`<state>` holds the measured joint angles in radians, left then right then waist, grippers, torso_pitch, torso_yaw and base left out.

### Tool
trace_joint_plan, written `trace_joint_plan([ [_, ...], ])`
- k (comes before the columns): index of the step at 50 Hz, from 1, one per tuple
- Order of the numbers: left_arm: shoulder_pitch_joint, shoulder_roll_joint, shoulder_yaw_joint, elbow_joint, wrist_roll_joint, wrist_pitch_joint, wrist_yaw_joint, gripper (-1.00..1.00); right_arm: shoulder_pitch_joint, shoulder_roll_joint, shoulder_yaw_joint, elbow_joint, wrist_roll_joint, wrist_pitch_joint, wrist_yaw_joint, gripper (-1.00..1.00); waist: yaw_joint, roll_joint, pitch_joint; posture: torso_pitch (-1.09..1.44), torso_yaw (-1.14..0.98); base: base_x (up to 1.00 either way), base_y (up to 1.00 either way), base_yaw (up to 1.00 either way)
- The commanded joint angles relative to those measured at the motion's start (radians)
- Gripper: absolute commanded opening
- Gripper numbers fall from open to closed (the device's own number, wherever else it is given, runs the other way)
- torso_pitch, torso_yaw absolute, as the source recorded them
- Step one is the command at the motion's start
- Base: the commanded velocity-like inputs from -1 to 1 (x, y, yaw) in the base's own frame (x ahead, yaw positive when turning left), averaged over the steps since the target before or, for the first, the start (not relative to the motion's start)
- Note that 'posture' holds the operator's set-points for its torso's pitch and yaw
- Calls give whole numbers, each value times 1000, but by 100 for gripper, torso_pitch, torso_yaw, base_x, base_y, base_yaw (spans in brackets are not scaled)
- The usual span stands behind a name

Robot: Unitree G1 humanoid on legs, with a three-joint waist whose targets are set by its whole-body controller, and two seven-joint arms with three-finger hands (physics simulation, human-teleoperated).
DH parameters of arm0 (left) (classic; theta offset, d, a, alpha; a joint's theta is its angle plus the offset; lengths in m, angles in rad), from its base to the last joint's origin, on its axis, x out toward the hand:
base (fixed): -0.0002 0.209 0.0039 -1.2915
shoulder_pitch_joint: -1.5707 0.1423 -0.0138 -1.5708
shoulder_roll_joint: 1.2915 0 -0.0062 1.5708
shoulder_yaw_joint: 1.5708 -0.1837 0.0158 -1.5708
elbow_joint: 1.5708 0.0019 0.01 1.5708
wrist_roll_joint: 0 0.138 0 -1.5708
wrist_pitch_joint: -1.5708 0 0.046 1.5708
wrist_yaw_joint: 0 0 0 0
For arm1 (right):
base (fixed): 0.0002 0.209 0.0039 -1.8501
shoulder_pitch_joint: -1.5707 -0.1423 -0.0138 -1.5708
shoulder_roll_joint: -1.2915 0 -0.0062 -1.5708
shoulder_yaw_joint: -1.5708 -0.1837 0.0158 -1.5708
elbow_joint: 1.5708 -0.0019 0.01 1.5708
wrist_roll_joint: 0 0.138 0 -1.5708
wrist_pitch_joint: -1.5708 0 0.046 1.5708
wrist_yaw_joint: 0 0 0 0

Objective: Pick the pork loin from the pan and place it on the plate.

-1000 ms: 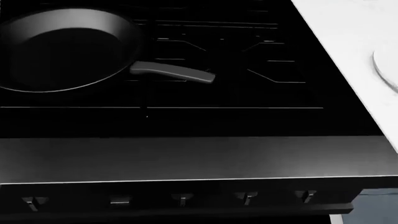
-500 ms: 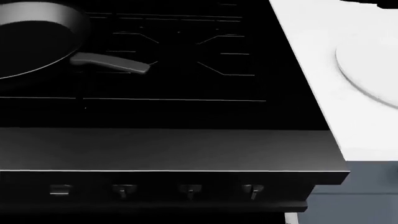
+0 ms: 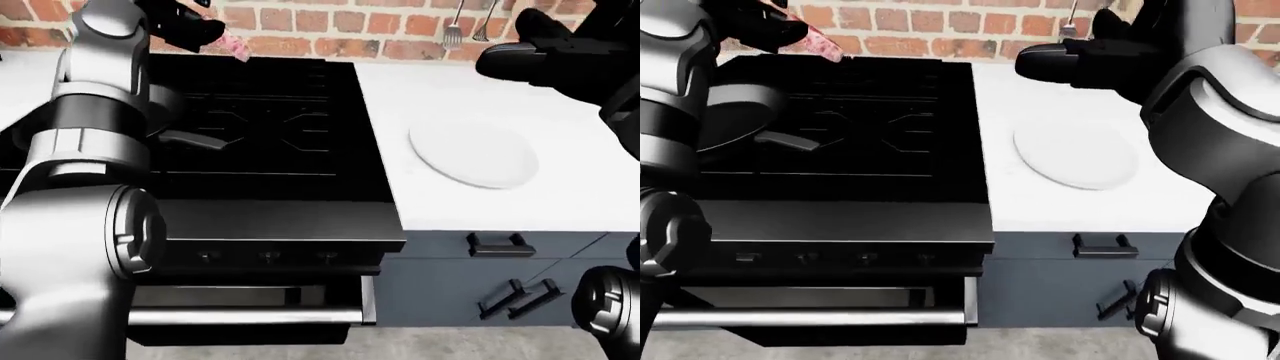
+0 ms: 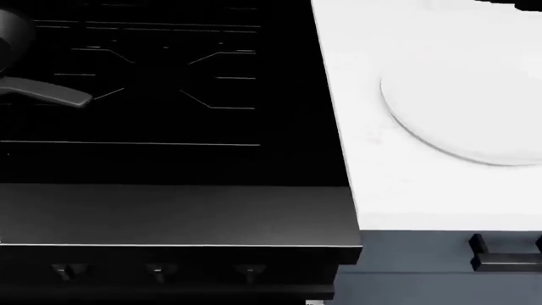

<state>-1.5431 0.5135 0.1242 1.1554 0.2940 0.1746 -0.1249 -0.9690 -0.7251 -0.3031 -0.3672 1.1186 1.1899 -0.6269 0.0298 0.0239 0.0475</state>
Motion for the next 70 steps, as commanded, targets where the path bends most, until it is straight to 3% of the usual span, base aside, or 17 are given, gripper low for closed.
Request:
trace_joint_plan([
  [1,-73,2,7,-71,-20,-54,18,-75,-39,-24,-35,-12,-7,-30,-4,100,-14,11,-47,0,0,0,-39,0],
  [8,-80,2,6,-71,-19,-50,17,-74,-36,-25,-33,-12,-9,-33,-2,100,-13,-56,-31,0,0,0,-38,0],
  [11,-74,1,7,-73,-20,-52,19,-74,-40,-26,-34,-10,-7,-30,-3,100,-8,-170,-50,0,0,0,-38,0],
  [12,-75,1,7,-73,-20,-51,18,-74,-40,-26,-34,-11,-6,-29,-4,100,-7,-119,-40,0,0,0,-38,0],
  [14,-76,1,7,-71,-20,-54,20,-74,-40,-25,-33,-10,-10,-32,-1,100,-10,-124,-39,0,0,0,-38,0],
  [25,-70,1,8,-72,-23,-57,23,-76,-38,-26,-34,-14,-7,-31,-4,100,-13,8,-33,0,0,0,-38,0],
  [29,-72,2,7,-75,-23,-53,23,-76,-39,-27,-34,-11,-9,-32,-2,100,-16,9,-46,0,0,0,-36,0],
  [34,-73,3,6,-73,-22,-54,22,-76,-39,-26,-33,-11,-11,-32,-1,100,-16,-28,-37,0,0,0,-34,0],
  [36,-71,3,8,-73,-23,-56,23,-76,-38,-24,-33,-14,-10,-31,-3,100,-12,-73,-32,0,0,0,-25,0],
  [38,-72,3,8,-71,-23,-58,24,-76,-36,-24,-32,-13,-13,-34,0,100,-13,-167,-47,0,0,0,-23,0],
  [39,-75,4,8,-71,-23,-55,23,-76,-35,-24,-32,-13,-16,-35,2,100,-11,-119,-40,0,0,0,-23,0],
  [42,-76,3,7,-70,-22,-57,26,-76,-38,-23,-34,-13,-15,-34,1,100,-20,-128,-16,0,0,0,-3,0],
  [47,-76,2,7,-69,-23,-59,26,-76,-37,-24,-33,-15,-18,-35,2,100,-17,-101,14,0,0,0,0,0],
  [50,-76,2,8,-70,-23,-58,26,-76,-40,-25,-33,-13,-19,-32,0,100,-25,-76,15,0,0,0,0,0],
  [53,-73,2,9,-71,-24,-60,27,-76,-36,-25,-32,-17,-22,-29,1,100,-38,-17,-9,0,0,0,0,0],
  [54,-74,2,9,-70,-25,-61,28,-76,-35,-25,-32,-18,-23,-30,2,100,-34,-50,3,0,0,0,0,0],
  [70,-67,6,10,-83,-30,-56,30,-77,-35,-25,-34,-23,-40,-26,8,100,-8,-86,-18,0,0,0,0,0],
])
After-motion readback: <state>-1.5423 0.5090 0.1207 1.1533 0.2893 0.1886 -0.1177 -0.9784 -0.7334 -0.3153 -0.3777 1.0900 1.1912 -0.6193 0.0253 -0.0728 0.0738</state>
